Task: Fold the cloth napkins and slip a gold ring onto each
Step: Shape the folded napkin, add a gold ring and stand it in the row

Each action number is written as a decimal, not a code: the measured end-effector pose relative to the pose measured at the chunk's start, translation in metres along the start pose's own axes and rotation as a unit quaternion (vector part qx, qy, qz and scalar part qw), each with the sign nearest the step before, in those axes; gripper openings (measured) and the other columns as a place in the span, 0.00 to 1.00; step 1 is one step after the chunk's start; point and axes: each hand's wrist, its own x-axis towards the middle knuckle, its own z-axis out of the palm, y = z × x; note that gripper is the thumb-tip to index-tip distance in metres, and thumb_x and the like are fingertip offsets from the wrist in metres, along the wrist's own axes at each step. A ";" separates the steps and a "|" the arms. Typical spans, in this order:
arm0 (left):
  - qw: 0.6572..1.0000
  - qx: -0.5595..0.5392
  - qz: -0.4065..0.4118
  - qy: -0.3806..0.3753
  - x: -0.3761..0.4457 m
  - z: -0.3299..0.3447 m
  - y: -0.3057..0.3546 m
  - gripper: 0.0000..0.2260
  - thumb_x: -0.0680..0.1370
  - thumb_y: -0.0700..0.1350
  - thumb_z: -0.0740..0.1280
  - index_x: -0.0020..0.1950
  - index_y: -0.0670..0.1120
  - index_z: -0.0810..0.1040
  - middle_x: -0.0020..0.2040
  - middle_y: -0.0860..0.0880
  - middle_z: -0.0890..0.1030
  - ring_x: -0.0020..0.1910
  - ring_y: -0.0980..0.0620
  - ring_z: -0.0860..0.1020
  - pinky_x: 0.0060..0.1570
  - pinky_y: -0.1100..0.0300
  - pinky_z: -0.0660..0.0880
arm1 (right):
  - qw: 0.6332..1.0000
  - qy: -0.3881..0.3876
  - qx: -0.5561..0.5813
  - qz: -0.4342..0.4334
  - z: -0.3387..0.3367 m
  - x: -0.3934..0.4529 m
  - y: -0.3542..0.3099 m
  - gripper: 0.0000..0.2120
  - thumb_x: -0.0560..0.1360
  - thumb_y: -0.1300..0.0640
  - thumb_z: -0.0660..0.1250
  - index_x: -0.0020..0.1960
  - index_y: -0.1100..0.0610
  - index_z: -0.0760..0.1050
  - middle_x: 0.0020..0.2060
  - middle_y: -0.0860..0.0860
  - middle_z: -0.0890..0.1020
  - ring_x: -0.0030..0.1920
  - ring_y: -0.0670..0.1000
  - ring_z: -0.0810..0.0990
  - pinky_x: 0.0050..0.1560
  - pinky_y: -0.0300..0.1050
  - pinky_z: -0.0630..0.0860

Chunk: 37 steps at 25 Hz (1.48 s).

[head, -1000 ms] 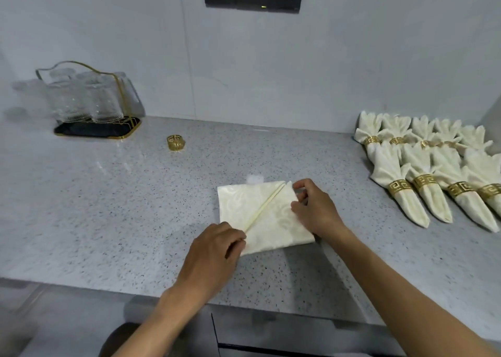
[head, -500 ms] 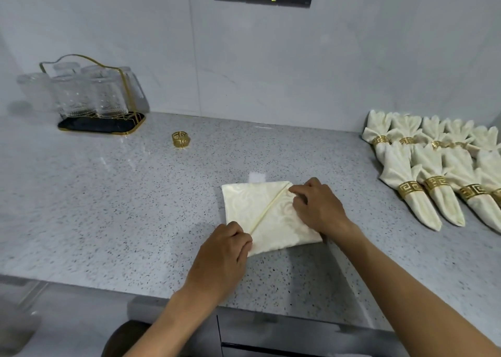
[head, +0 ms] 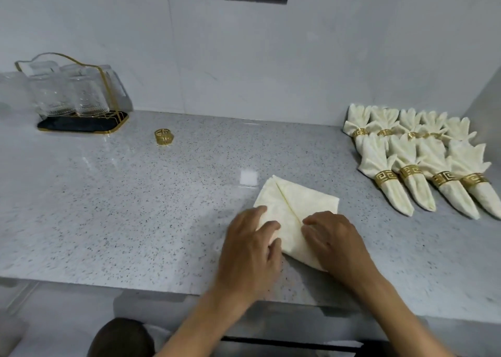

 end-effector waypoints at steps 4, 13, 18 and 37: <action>0.998 0.032 -0.025 -0.057 -0.002 -0.008 -0.037 0.09 0.81 0.49 0.63 0.54 0.49 0.81 0.55 0.56 0.78 0.53 0.56 0.74 0.58 0.52 0.74 | 0.994 -0.005 0.097 -0.054 -0.006 -0.007 -0.004 0.14 0.76 0.47 0.70 0.59 0.52 0.79 0.56 0.45 0.80 0.56 0.45 0.75 0.56 0.33 0.66; 0.982 0.173 0.065 -0.048 -0.031 -0.010 -0.033 0.16 0.78 0.51 0.57 0.59 0.53 0.81 0.65 0.55 0.78 0.59 0.53 0.77 0.51 0.55 0.76 | 0.987 -0.064 0.102 -0.111 -0.016 -0.009 0.006 0.27 0.70 0.29 0.65 0.60 0.47 0.81 0.58 0.41 0.81 0.60 0.42 0.76 0.60 0.39 0.73; 0.977 0.196 0.046 -0.063 -0.033 -0.009 -0.034 0.17 0.79 0.53 0.56 0.60 0.50 0.80 0.62 0.53 0.80 0.60 0.53 0.77 0.53 0.55 0.76 | 0.989 -0.032 0.093 -0.108 -0.014 -0.006 -0.002 0.23 0.71 0.33 0.65 0.53 0.49 0.83 0.52 0.41 0.82 0.54 0.44 0.79 0.52 0.42 0.78; 0.950 0.181 0.025 -0.253 0.068 0.026 -0.053 0.27 0.83 0.61 0.41 0.81 0.55 0.44 0.81 0.56 0.41 0.79 0.54 0.38 0.77 0.45 0.41 | 0.989 -0.124 -0.075 0.043 0.007 0.016 -0.026 0.58 0.61 0.27 0.15 0.80 0.58 0.42 0.80 0.54 0.43 0.79 0.52 0.42 0.77 0.49 0.42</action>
